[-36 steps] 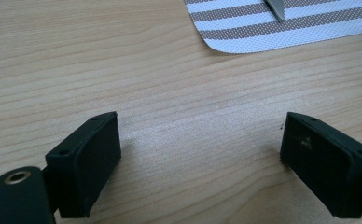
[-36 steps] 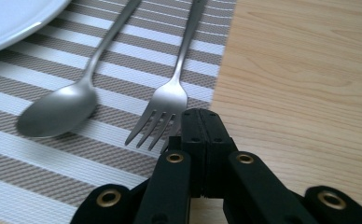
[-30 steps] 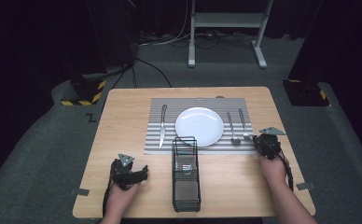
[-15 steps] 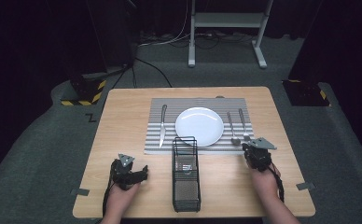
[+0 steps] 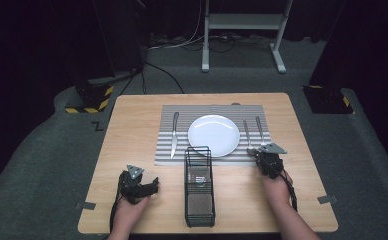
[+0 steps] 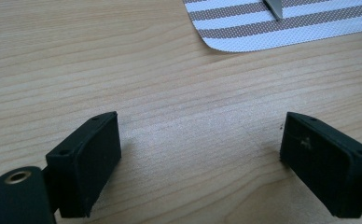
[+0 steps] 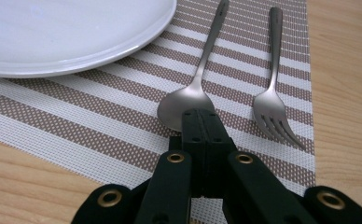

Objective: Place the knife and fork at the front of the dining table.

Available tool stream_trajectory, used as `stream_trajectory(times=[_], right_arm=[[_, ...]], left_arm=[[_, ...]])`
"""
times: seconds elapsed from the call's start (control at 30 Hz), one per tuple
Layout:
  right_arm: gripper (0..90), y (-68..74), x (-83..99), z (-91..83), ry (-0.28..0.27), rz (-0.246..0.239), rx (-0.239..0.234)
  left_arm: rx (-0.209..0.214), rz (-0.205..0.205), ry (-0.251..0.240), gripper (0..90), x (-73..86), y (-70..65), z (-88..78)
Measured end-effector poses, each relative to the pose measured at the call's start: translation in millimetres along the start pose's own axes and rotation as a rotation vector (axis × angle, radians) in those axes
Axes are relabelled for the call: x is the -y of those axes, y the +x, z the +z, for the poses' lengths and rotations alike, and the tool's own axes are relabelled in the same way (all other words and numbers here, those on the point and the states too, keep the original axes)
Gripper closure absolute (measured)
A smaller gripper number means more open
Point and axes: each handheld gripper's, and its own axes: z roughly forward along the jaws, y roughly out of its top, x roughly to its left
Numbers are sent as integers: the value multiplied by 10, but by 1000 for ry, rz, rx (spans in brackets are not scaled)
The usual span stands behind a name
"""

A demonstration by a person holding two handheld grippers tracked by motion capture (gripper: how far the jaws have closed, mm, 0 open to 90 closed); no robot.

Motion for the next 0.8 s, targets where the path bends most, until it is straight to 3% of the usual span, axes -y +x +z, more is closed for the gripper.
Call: stream_trajectory(times=[0.17, 0.37, 0.8], right_arm=[[887, -7, -25, -85, -33, 5, -2], [803, -57, 24, -248, -59, -5, -17], [482, -398, 451, -588, 30, 58, -38]], left_arm=[[2, -2, -1, 124, 2, -1, 0], [2, -2, -2, 124, 2, -2, 0], [0, -3, -2, 126, 5, -6, -4]])
